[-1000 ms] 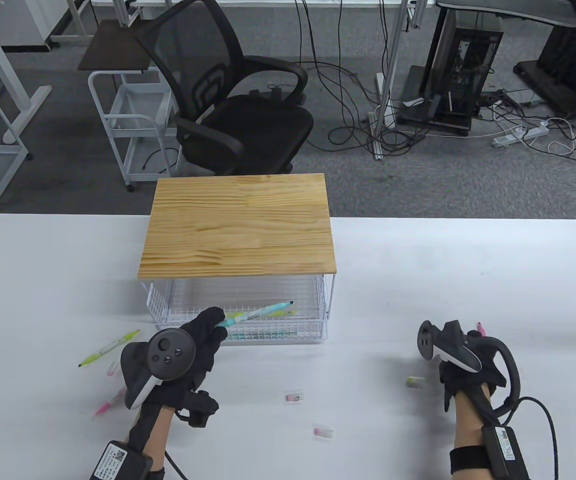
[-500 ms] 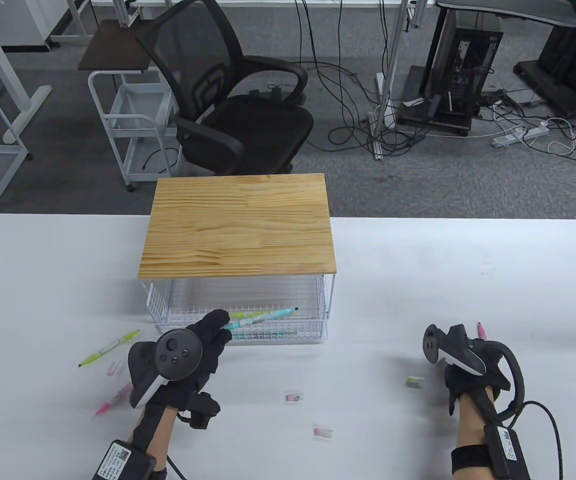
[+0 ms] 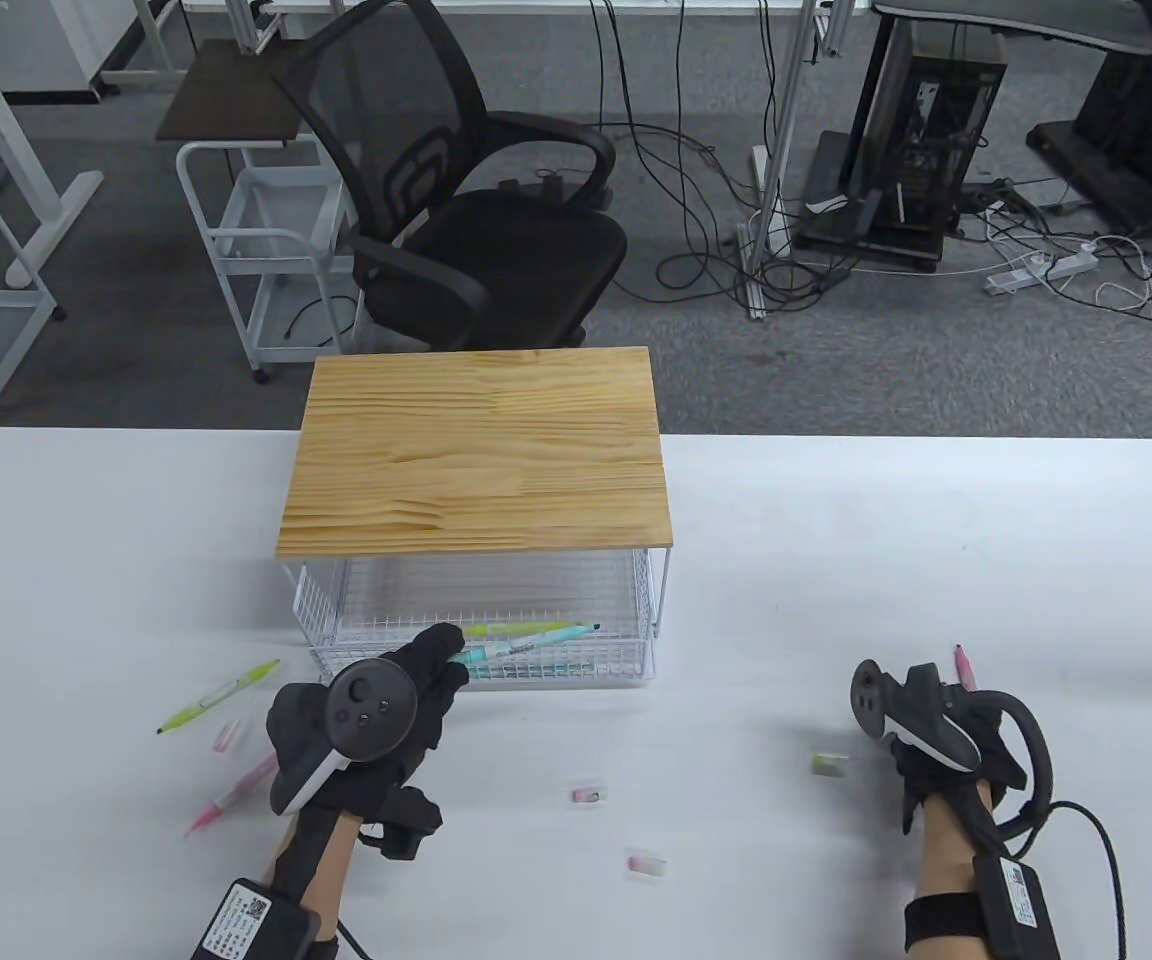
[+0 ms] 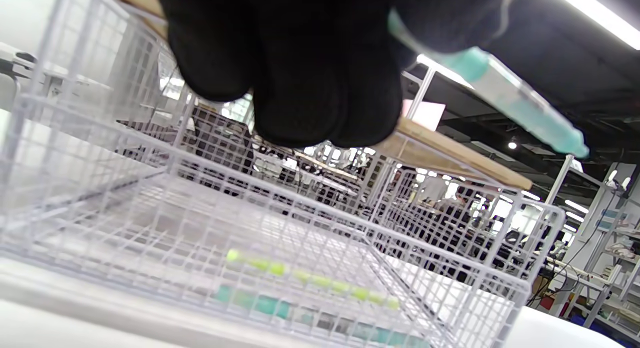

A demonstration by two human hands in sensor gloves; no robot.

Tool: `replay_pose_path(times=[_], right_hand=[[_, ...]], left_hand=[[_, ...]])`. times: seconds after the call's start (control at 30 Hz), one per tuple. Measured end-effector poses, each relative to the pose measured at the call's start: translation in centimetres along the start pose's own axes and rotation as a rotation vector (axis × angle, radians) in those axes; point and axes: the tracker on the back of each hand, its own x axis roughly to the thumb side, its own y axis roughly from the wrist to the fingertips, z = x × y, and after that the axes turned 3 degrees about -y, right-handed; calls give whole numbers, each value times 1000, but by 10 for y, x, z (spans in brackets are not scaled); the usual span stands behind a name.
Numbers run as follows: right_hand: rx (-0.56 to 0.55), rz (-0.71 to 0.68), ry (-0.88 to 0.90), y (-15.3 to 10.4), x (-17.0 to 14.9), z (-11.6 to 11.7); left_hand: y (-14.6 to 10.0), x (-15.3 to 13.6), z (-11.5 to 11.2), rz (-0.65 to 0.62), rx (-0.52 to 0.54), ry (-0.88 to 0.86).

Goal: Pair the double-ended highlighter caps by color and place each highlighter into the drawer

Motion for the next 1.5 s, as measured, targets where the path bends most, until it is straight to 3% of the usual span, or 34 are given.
replay_pose_path(times=[0.37,0.53,0.9,1.2,1.5], right_hand=[[25,-6,-4,0,2,-6],[-63,-31,54,-5,6,-29],[-355,-262,486,-37,34,-98],[-481,-398,658,-57,53,-121],[-504,-503,969,-66,57,-128]], left_hand=[[0,2,-1,1,-8,16],[0,2,0,-1,-2,8],[0,3,-1,-13,0,11],[-1,7,-2,-33,1,27],[-3,14,-6,-58,-5,45]])
